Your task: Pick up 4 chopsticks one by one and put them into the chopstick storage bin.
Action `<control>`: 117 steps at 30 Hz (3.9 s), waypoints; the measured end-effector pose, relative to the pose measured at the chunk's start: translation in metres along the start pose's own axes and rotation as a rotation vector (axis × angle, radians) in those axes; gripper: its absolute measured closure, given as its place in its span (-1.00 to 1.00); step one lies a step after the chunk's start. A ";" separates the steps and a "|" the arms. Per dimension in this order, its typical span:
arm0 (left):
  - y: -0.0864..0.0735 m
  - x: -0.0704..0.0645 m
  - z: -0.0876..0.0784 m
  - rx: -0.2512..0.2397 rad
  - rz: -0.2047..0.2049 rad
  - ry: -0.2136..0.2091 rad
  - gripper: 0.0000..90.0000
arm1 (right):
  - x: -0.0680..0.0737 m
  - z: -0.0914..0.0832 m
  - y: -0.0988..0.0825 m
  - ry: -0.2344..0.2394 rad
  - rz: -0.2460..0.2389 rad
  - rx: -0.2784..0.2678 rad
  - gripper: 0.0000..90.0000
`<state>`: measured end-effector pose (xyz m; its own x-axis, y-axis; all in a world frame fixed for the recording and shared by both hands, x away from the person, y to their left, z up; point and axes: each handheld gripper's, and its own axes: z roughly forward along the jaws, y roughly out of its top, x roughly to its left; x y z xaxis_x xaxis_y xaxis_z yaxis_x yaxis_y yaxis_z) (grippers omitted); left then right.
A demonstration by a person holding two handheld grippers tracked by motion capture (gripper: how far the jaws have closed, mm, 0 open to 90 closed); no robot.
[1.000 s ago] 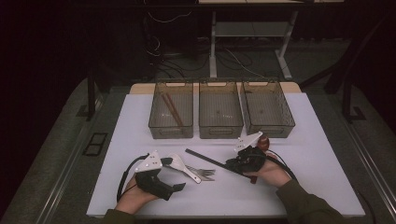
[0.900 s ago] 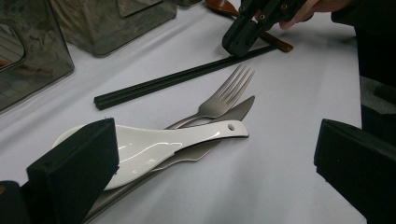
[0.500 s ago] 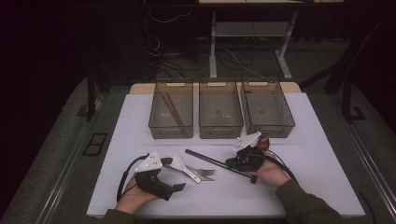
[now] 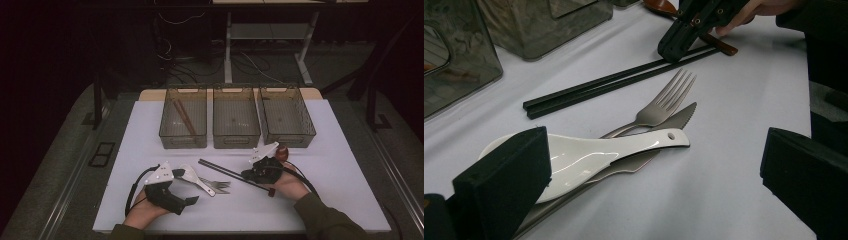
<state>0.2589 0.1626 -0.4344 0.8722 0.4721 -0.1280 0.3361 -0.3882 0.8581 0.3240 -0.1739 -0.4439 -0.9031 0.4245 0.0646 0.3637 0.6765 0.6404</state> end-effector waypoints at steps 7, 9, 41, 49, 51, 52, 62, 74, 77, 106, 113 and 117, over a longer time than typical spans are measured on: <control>0.000 0.000 0.000 0.000 0.001 -0.001 -1.00 | -0.002 -0.001 0.000 -0.016 0.007 -0.003 0.91; 0.000 0.000 0.000 0.000 0.002 -0.001 -1.00 | -0.004 -0.003 0.000 -0.011 0.011 -0.011 0.91; 0.000 0.000 0.000 -0.001 0.001 -0.003 -1.00 | -0.009 -0.042 0.003 0.022 0.057 -0.166 0.91; -0.001 0.000 0.000 0.001 -0.002 -0.005 -1.00 | -0.010 -0.054 0.009 0.014 0.065 -0.208 0.91; -0.001 0.000 -0.001 0.000 -0.001 -0.005 -1.00 | -0.011 -0.057 0.011 0.009 0.066 -0.219 0.91; -0.001 0.000 -0.001 0.002 -0.002 -0.004 -1.00 | -0.012 -0.058 0.012 0.005 0.068 -0.223 0.91; -0.001 -0.001 -0.001 0.002 -0.002 0.000 -1.00 | -0.017 -0.066 0.027 -0.026 0.078 -0.268 0.91; -0.002 -0.002 -0.001 0.003 -0.002 -0.002 -1.00 | -0.027 -0.062 0.049 -0.071 0.097 -0.284 0.91; -0.002 -0.002 -0.002 -0.004 -0.008 -0.001 -1.00 | -0.030 -0.062 0.054 -0.082 0.106 -0.293 0.91; -0.002 -0.002 -0.005 -0.017 -0.015 -0.003 -1.00 | -0.048 -0.039 0.112 -0.157 0.166 -0.296 0.91; -0.002 -0.003 -0.005 -0.019 -0.016 -0.004 -1.00 | -0.049 -0.033 0.132 -0.174 0.155 -0.290 0.91; -0.002 -0.002 -0.005 -0.022 -0.015 -0.003 -1.00 | -0.051 -0.027 0.143 -0.181 0.161 -0.283 0.91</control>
<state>0.2544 0.1661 -0.4330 0.8680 0.4757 -0.1422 0.3412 -0.3636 0.8668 0.4156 -0.1153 -0.3352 -0.7754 0.6285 0.0611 0.3970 0.4101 0.8211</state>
